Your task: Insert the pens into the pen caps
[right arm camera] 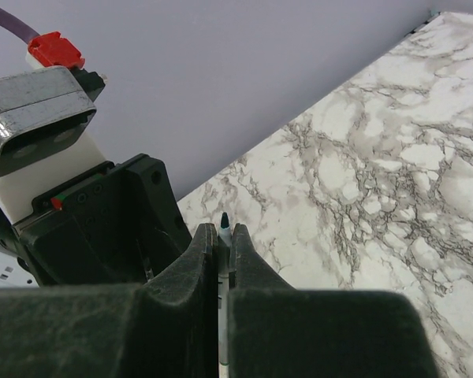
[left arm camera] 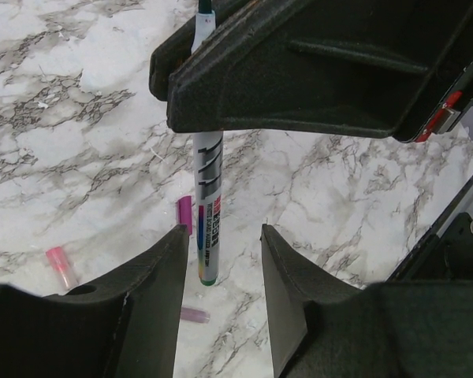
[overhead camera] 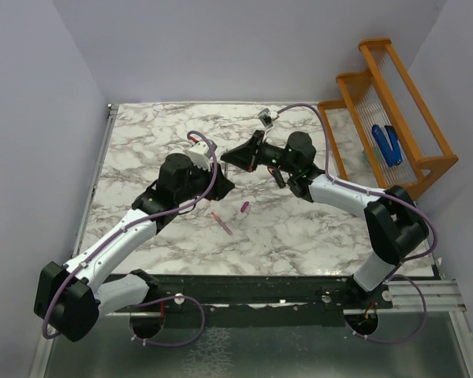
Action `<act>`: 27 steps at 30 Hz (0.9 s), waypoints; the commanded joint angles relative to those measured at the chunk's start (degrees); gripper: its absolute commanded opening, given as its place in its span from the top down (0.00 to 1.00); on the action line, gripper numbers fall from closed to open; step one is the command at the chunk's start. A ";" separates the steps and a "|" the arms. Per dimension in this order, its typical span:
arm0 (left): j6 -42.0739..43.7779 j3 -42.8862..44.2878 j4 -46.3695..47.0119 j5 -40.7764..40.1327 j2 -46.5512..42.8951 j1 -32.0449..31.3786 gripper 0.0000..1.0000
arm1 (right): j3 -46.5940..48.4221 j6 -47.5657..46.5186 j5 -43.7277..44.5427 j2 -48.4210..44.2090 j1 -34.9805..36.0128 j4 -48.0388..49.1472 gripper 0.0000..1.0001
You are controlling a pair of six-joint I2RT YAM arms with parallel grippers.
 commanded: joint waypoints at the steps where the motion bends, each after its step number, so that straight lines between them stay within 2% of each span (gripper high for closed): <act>1: 0.04 -1.12 2.07 -0.45 0.66 -0.22 0.58 | 1.63 1.20 -1.79 0.86 0.29 2.90 0.99; 8: 0.22 -1.14 1.83 -0.96 0.68 -0.22 0.59 | 1.94 2.57 -2.41 1.11 0.29 4.36 0.99; 9: 0.22 -1.18 1.83 -1.03 0.63 -0.22 0.62 | 1.83 2.92 -2.42 1.19 0.34 4.82 0.99; 10: 0.29 -1.21 1.83 -1.05 0.60 -0.22 0.71 | 1.78 3.09 -2.49 1.24 0.29 5.11 1.00; 12: 0.39 -1.22 1.70 -1.07 0.50 -0.22 0.98 | 1.82 3.40 -2.67 1.37 0.30 5.38 0.99; 17: 0.78 -1.39 1.41 -1.98 -0.13 -0.22 1.00 | 1.70 3.56 -2.25 1.51 0.31 4.86 0.98; 18: 0.97 -1.35 1.13 -2.41 -0.35 -0.22 1.00 | 1.75 3.45 -1.98 1.55 0.28 4.37 0.91; 19: 1.19 -1.20 0.64 -2.99 -0.48 -0.22 1.00 | 1.89 3.05 -1.57 1.51 0.28 3.45 0.77; 20: 1.45 -0.95 0.08 -3.56 -0.64 -0.22 1.00 | 2.22 2.51 -0.93 1.47 0.32 2.25 0.67; 27: 4.52 1.53 -5.30 -6.52 -1.08 -0.20 1.00 | 3.00 -1.15 15.52 -0.98 -0.77 -13.62 0.42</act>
